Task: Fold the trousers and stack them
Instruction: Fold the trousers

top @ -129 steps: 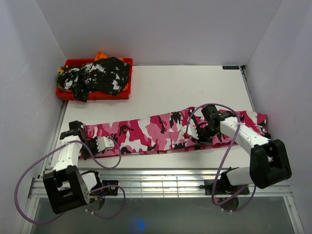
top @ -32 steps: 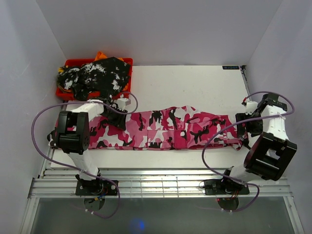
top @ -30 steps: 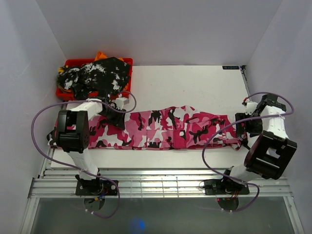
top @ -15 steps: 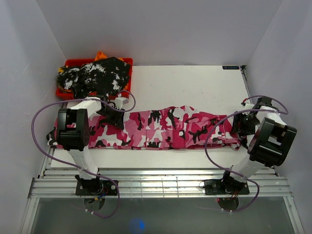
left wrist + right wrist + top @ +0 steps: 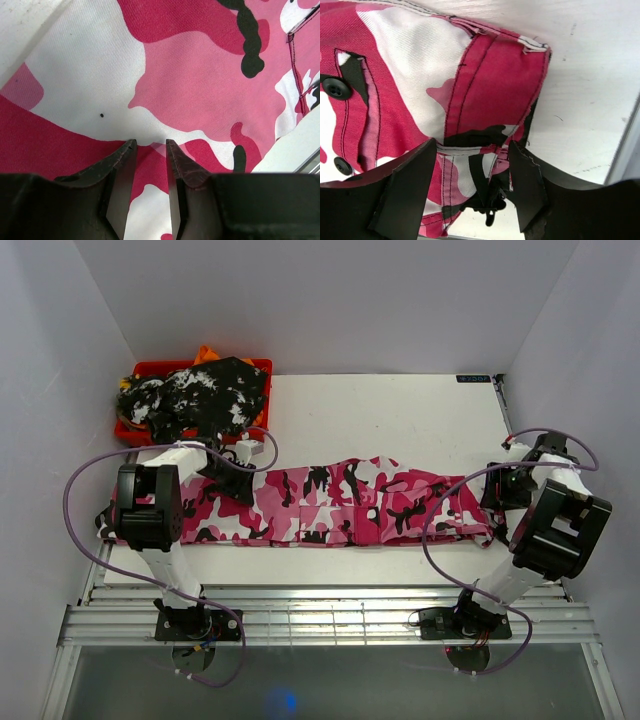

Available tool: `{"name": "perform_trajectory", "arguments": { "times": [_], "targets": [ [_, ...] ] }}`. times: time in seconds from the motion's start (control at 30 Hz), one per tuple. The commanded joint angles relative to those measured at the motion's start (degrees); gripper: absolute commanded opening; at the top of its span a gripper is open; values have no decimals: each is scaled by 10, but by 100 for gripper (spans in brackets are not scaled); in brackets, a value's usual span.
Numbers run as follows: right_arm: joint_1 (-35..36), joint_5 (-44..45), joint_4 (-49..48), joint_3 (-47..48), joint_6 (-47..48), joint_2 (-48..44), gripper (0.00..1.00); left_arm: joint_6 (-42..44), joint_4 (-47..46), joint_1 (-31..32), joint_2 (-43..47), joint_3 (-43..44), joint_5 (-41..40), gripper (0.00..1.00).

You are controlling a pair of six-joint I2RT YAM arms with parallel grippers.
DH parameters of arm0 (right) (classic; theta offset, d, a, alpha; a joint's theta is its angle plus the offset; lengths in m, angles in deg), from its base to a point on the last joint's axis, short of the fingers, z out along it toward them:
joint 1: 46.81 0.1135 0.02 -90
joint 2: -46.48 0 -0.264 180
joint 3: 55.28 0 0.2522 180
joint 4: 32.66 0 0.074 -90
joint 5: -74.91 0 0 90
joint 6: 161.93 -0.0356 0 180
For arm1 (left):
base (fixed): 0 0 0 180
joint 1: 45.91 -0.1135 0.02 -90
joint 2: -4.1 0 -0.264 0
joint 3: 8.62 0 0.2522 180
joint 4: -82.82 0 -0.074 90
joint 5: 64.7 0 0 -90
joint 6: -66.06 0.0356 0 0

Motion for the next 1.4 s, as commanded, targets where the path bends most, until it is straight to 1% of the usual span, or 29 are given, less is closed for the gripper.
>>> {"name": "perform_trajectory", "arguments": {
  "times": [0.0, 0.13, 0.17, 0.23, 0.27, 0.3, 0.33, 0.37, 0.4, 0.43, 0.5, 0.53, 0.7, 0.73, 0.83, 0.87, 0.9, 0.93, 1.0, 1.03, 1.13, 1.2, 1.27, 1.3, 1.33, 1.37],
  "targets": [
    [-3, -43, 0, 9, 8, 18, 65, 36, -6, -16, -40, -46, -146, 43],
    [-3, -51, -16, 2, 11, 41, 67, 34, -12, -16, -34, -52, -152, 43],
    [-3, -57, -18, 4, 15, 44, 63, 34, -11, -16, -35, -53, -152, 43],
    [-3, -68, -9, 21, 26, 47, 50, 35, -13, -16, -35, -56, -152, 42],
    [-3, -80, -1, 30, 32, 47, 35, 36, -13, -17, -35, -57, -154, 42],
    [-3, -86, 20, 54, 46, 46, 28, 38, -15, -17, -37, -59, -156, 40],
    [-3, -89, 31, 68, 52, 44, 11, 37, -16, -16, -38, -60, -156, 38],
    [-3, -92, 43, 84, 60, 44, 8, 39, -20, -16, -37, -61, -157, 36],
    [-3, -95, 72, 101, 72, 45, 8, 38, -23, -16, -36, -63, -158, 34],
    [-3, -96, 85, 135, 98, 50, 8, 37, -27, -16, -34, -69, -160, 32],
    [-3, -89, 108, 168, 125, 56, 8, 37, -35, -16, -32, -77, -162, 30],
    [-5, -85, 125, 200, 148, 64, 8, 36, -39, -16, -28, -87, -164, 29],
    [-7, -79, 168, 268, 206, 110, 8, 40, -55, -20, -15, -115, -171, 27],
    [-5, -87, 195, 290, 219, 122, 8, 41, -55, -20, -12, -120, -171, 27],
    [2, -105, 215, 304, 219, 149, 8, 43, -57, -22, -12, -125, -173, 26],
    [5, -102, 201, 293, 211, 150, 8, 42, -57, -23, -13, -126, -172, 26],
    [9, -93, 190, 286, 208, 153, 8, 43, -58, -23, -13, -126, -172, 26],
    [18, -74, 180, 279, 205, 156, 20, 44, -59, -23, -13, -127, -173, 26],
    [22, -63, 173, 274, 202, 166, 41, 41, -60, -23, -18, -126, -173, 26],
    [22, -53, 179, 277, 201, 168, 61, 41, -60, -23, -20, -124, -174, 26],
    [21, -32, 211, 292, 224, 154, 81, 41, -54, -23, -17, -114, -159, 28],
    [20, -34, 227, 308, 235, 134, 82, 44, -44, -23, -5, -104, -135, 31],
    [24, -67, 254, 355, 244, 127, 82, 51, -27, -23, 8, -93, -111, 36],
    [29, -83, 269, 370, 248, 123, 80, 54, -19, -23, 16, -87, -81, 37],
    [48, -107, 298, 385, 251, 121, 76, 56, -11, -23, 38, -70, -64, 40],
    [58, -120, 309, 383, 251, 118, 73, 63, 4, -23, 50, -60, -46, 42]
  ]
}}
